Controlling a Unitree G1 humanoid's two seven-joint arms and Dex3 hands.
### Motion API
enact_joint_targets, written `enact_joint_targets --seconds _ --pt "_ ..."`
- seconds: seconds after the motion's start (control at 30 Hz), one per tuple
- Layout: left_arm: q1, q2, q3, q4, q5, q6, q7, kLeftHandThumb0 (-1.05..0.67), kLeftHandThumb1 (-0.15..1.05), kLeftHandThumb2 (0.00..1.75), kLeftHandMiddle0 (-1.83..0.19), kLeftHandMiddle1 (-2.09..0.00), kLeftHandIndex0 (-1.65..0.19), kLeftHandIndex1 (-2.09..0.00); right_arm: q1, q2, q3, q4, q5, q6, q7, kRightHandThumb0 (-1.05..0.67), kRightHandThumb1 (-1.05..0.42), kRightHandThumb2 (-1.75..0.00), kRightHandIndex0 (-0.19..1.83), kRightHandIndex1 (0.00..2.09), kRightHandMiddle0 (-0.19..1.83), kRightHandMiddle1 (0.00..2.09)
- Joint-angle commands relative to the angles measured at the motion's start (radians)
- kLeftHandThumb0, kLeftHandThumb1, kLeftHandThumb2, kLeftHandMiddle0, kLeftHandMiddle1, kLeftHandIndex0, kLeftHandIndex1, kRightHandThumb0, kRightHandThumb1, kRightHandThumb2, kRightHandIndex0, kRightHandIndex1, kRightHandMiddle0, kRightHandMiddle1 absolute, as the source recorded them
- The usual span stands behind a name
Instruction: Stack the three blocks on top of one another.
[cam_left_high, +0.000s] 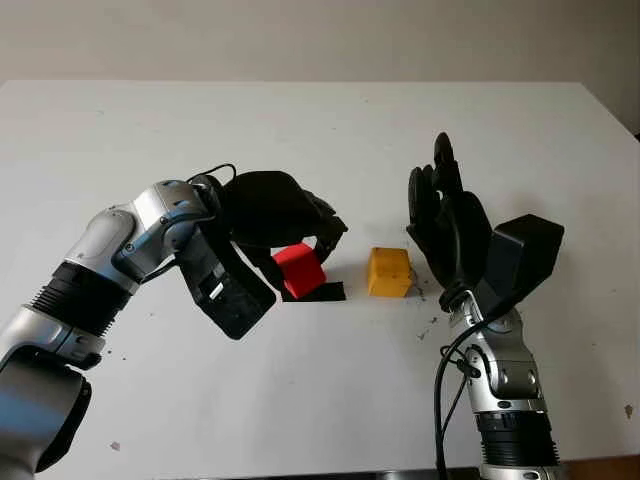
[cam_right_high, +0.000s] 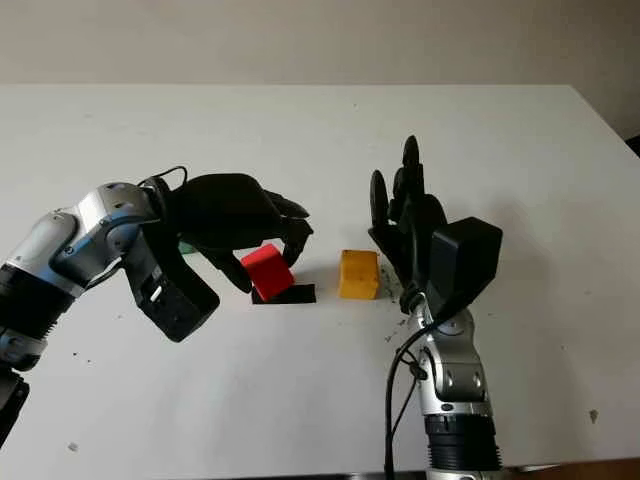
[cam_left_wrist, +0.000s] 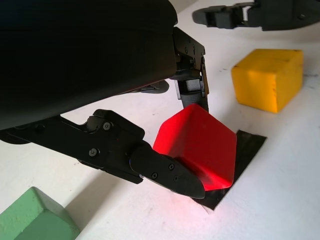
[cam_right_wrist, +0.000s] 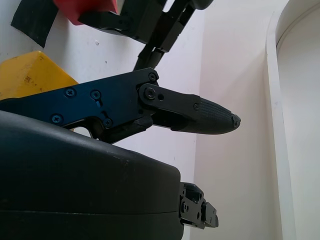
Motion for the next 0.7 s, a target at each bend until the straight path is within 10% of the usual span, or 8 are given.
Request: enact_joint_targets --seconds 0.0,0.67 --pt "0.001 0.002 -0.009 -0.010 0.000 0.003 -0.006 -0.45 0.97 0.05 -0.23 -0.05 -0.27 -1.75 0.006 0.000 0.002 -0.010 0.002 -0.010 -0.002 -0.59 -1.05 -0.60 -0.19 0.00 -0.19 0.00" --pt "0.019 0.000 -0.021 0.027 0.008 -0.039 0.064 -0.48 0.97 0.05 -0.29 -0.06 -0.25 -2.09 0.012 0.001 0.005 -0.017 0.000 -0.009 -0.005 -0.58 -1.05 -0.60 -0.19 0.00 -0.19 0.00"
